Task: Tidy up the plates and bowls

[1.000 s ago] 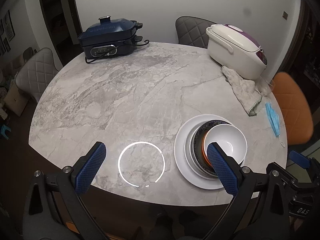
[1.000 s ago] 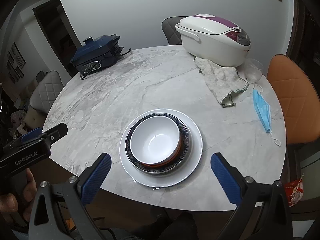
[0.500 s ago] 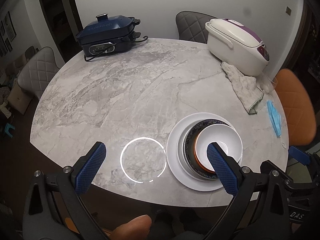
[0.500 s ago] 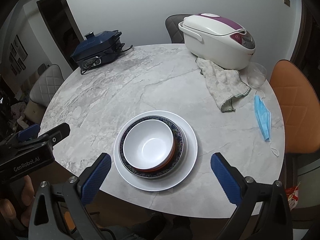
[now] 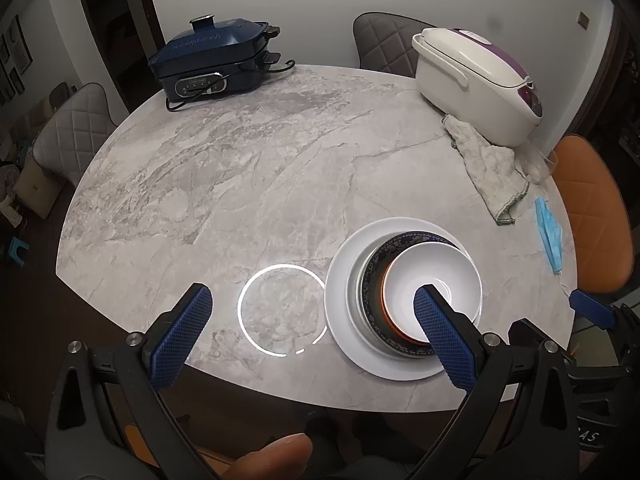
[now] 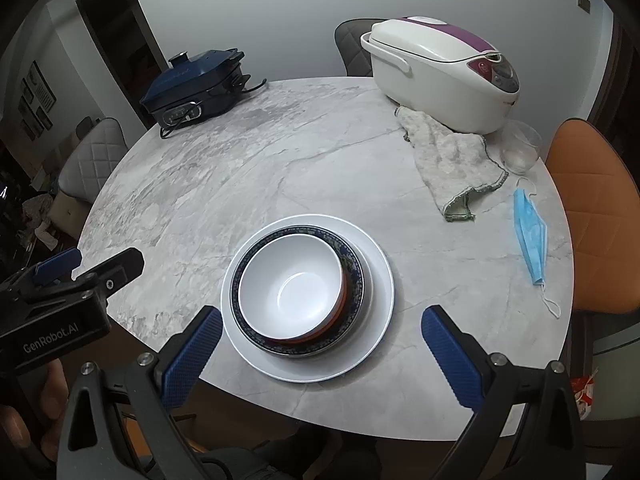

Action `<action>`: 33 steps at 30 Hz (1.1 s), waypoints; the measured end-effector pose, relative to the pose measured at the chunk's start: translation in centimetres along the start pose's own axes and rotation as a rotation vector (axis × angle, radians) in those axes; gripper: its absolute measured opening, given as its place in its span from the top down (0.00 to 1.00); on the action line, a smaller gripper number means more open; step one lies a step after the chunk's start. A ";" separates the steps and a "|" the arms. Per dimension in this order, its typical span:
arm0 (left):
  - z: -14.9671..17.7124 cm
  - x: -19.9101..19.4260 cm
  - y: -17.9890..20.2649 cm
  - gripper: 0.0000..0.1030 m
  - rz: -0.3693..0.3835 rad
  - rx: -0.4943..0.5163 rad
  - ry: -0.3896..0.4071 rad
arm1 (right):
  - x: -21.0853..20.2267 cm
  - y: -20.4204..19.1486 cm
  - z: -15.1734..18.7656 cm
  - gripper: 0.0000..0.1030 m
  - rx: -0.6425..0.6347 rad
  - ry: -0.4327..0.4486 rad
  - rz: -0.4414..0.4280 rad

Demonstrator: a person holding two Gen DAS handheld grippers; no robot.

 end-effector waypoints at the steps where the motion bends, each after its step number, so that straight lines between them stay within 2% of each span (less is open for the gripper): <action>1: 0.0 0.1 0.0 0.01 -0.001 0.000 -0.002 | 0.1 0.0 -0.1 0.01 -0.001 -0.001 -0.002; 33: 0.5 0.9 -0.1 0.01 -0.006 -0.020 -0.021 | 0.7 -0.4 -0.4 0.01 -0.015 -0.013 -0.007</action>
Point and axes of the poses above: each gripper's, at about its wrist camera, not at the fingertips, and x roughly the way its jaws point, y to its right, z to its underside, the point moved 10 cm from there along x, roughly the way its jaws point, and after that the axes turned 7 degrees about -x, right-handed, at the moved point
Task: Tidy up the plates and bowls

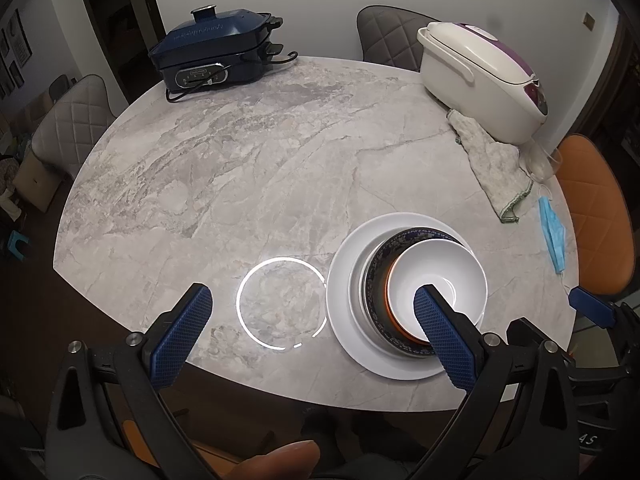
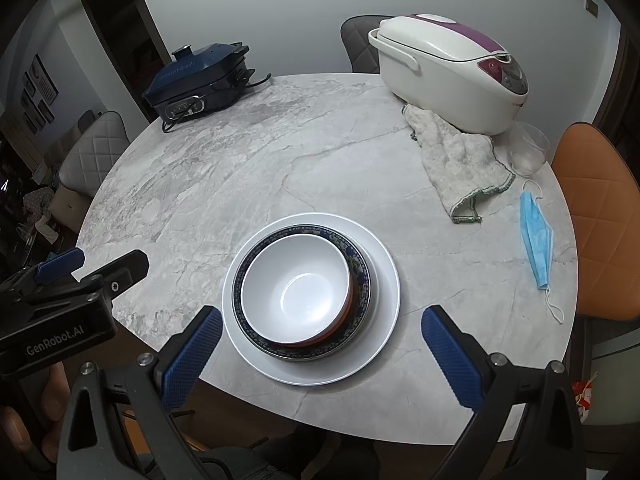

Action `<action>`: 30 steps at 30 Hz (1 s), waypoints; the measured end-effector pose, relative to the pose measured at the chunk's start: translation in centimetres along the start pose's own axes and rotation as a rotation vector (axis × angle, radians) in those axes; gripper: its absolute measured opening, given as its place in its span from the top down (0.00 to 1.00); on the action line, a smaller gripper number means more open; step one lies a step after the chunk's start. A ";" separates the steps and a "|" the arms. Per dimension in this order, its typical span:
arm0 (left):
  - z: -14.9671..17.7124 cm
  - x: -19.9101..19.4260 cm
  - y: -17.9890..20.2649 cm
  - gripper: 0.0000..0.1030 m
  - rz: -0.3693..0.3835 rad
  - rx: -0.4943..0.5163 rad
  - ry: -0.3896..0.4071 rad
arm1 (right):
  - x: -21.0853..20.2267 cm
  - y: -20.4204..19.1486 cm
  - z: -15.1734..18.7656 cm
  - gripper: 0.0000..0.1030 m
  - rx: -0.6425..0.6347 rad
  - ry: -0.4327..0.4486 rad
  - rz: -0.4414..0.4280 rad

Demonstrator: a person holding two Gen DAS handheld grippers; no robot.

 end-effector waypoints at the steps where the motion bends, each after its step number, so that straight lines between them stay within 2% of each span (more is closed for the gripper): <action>1: 0.0 0.0 0.0 0.01 0.001 0.000 -0.001 | 0.0 0.0 0.0 0.01 0.000 0.000 0.000; 30: -0.2 0.6 0.5 0.01 0.002 -0.003 -0.005 | 0.1 0.1 -0.1 0.01 0.000 -0.005 0.000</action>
Point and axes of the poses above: each gripper's, at about its wrist camera, not at the fingertips, and x roughly the way its jaws point, y to its right, z to its underside, the point moved 10 cm from there along x, roughly the way its jaws point, and after that the axes turned 7 degrees about -x, right-handed, at the moved point
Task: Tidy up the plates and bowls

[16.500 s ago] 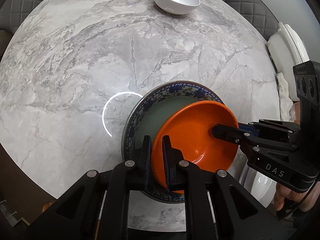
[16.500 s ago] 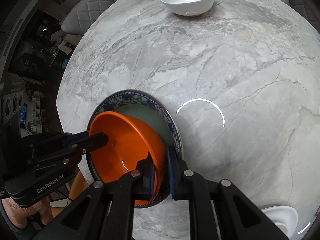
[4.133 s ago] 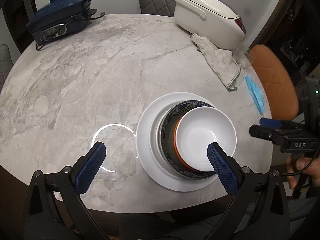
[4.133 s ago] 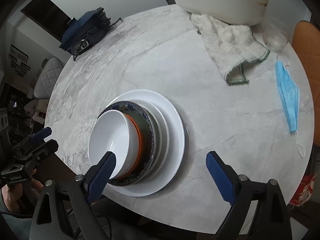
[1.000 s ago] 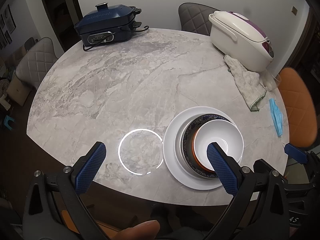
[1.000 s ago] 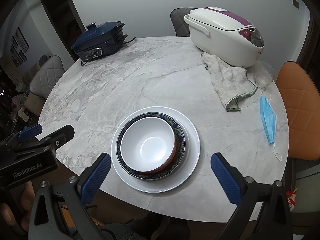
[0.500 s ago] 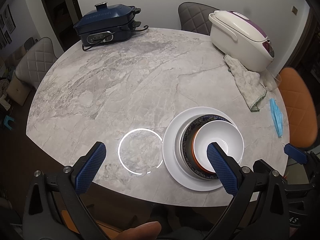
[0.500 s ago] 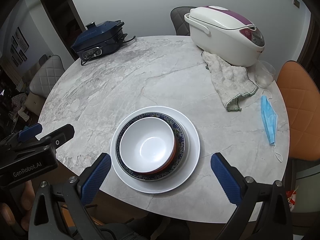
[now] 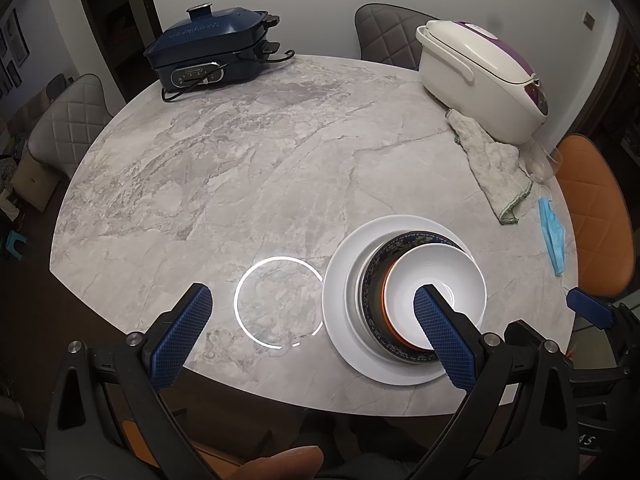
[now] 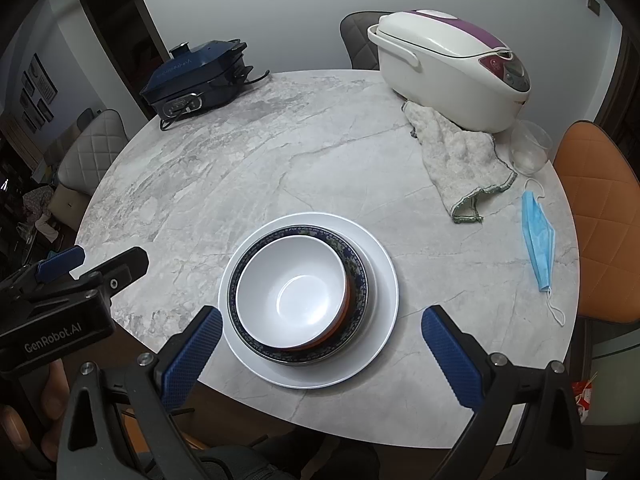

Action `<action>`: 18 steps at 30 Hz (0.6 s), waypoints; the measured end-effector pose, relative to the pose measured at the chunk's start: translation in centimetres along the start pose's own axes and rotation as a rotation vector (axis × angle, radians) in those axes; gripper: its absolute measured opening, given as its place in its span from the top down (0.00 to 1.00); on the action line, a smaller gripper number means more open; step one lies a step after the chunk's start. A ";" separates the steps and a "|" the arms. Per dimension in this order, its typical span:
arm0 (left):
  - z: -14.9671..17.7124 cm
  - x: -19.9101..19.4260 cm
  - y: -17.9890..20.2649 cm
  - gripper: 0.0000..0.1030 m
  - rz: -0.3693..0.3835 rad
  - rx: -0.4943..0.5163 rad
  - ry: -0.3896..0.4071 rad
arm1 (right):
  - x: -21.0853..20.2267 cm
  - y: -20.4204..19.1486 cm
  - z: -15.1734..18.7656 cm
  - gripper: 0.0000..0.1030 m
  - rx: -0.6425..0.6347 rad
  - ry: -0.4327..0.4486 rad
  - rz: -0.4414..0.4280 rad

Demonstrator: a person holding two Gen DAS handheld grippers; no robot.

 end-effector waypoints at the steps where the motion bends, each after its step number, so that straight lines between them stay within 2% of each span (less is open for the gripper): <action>1: 0.0 0.0 0.0 0.01 0.001 -0.001 0.000 | 0.0 0.0 0.0 0.01 0.000 0.000 0.000; 18: -0.2 0.7 1.0 0.01 0.008 0.002 -0.009 | 0.2 0.2 -0.2 0.01 0.001 -0.003 -0.003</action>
Point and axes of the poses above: each gripper's, at about its wrist camera, not at the fingertips, and x roughly the way its jaws point, y to its right, z to its underside, the point moved 10 cm from there along x, roughly the way its jaws point, and after that the axes turned 7 degrees about -x, right-handed, at the moved point
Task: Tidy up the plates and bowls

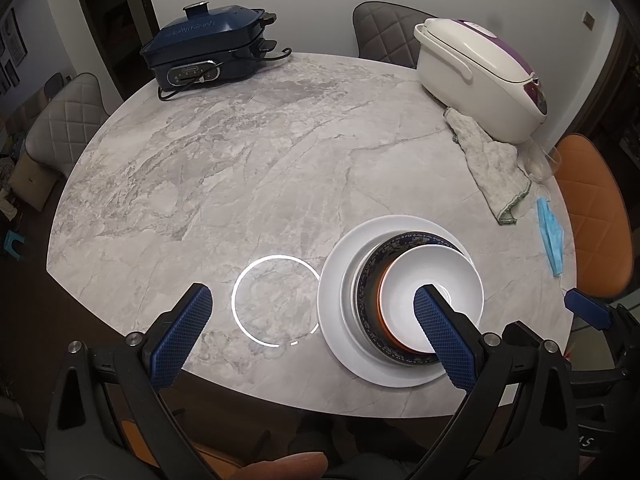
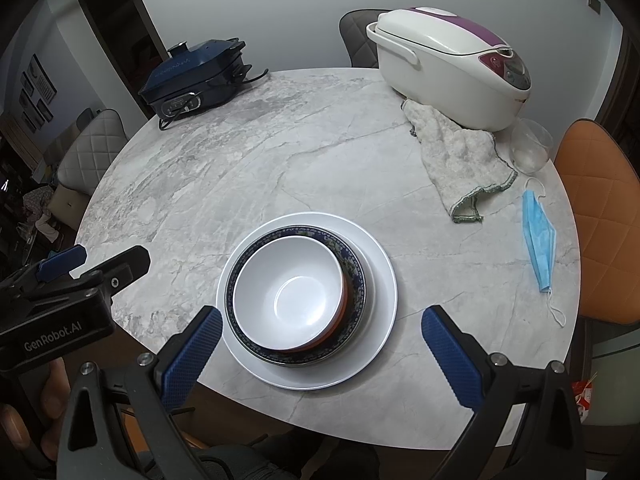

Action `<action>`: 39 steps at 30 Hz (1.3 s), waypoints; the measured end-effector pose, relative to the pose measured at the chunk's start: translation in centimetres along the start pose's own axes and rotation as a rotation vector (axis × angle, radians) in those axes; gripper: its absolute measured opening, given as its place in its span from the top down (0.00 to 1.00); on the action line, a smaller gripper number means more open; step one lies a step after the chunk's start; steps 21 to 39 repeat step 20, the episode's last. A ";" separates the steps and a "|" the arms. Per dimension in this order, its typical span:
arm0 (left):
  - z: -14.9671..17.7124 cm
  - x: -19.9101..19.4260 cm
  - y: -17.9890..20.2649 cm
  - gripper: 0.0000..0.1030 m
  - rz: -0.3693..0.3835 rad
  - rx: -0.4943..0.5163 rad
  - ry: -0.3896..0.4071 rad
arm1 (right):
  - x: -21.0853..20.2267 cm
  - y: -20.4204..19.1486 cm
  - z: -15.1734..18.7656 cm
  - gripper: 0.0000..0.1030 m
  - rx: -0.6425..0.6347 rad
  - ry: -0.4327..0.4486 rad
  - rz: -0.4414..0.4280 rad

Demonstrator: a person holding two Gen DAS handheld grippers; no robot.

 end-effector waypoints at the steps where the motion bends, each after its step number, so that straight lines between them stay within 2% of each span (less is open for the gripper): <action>1: 0.0 0.0 0.1 0.01 0.001 -0.001 -0.002 | 0.0 0.0 0.0 0.01 -0.001 0.000 0.000; 39: -0.4 -0.3 0.1 0.01 0.014 -0.014 0.019 | 0.5 0.2 0.1 0.01 0.001 -0.012 -0.006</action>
Point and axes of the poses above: each gripper's, at about its wrist camera, not at the fingertips, and x roughly the way its jaws point, y to its right, z to its underside, the point moved 10 cm from there along x, roughly the way its jaws point, and after that the axes turned 7 degrees about -x, right-handed, at the moved point
